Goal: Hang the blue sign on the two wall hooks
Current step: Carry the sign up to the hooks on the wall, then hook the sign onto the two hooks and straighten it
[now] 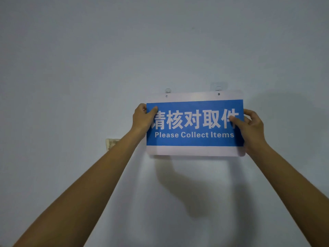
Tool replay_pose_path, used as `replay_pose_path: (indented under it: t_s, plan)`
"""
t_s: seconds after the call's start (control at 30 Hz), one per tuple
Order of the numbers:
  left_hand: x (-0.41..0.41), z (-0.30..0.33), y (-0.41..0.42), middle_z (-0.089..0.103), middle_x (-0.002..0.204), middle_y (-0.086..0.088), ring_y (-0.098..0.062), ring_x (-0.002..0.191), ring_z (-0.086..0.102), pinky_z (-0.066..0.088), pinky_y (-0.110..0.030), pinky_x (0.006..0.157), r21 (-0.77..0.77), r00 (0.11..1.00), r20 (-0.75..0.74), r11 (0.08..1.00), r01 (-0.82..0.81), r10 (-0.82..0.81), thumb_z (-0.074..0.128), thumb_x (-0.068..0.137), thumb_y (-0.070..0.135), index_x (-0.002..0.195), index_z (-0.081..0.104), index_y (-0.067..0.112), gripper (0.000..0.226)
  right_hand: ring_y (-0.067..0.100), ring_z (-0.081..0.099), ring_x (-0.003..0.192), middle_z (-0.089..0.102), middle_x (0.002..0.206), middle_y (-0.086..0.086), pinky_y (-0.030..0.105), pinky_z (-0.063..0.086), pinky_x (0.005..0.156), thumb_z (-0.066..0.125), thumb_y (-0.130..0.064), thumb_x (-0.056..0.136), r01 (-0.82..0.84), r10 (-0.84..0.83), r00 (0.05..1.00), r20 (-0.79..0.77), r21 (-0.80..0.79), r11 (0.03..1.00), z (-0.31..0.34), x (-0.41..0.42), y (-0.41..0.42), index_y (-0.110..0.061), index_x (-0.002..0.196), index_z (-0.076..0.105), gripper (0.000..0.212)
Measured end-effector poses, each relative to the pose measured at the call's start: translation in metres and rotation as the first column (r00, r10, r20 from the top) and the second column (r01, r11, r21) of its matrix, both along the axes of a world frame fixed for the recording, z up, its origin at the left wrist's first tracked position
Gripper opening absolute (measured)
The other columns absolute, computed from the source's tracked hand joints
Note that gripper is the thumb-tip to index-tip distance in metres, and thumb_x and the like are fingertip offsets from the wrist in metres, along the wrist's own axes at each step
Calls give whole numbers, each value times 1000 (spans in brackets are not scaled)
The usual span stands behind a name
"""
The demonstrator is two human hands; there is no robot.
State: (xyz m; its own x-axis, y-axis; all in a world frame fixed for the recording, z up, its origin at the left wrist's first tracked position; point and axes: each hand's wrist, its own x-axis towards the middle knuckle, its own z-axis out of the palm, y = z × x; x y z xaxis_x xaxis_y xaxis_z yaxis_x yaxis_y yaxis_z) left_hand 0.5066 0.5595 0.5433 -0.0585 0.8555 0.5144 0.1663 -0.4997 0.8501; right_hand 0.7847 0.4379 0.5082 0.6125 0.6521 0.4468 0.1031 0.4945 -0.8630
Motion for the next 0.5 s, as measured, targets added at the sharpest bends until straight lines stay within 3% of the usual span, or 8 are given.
replay_pose_path:
  t_s: [0.17,0.33,0.5]
  plan:
    - [12,7,7,67,107,-11,-23,95,68,57,-39,83,16,997,-56,999,-51,51,60,88,38,94,46,13,29,4,70,64,68,91,-7,22,51,59,66,-27,89,57,-59,988,143,18,998,3,14,10,-15,112,46,33]
    - [17,0,8,67,103,-12,-18,82,66,52,-27,64,-22,998,30,998,-57,57,60,86,38,90,44,14,28,12,69,79,67,102,-1,27,54,64,71,-36,83,58,-69,961,267,48,997,10,12,18,-19,119,42,49]
    - [14,-5,11,67,97,-7,-21,84,69,57,-38,75,-7,987,74,990,-142,142,61,80,56,90,45,15,45,8,67,87,62,111,-6,25,57,71,78,-35,76,29,-66,907,417,95,995,15,6,29,-31,137,32,76]
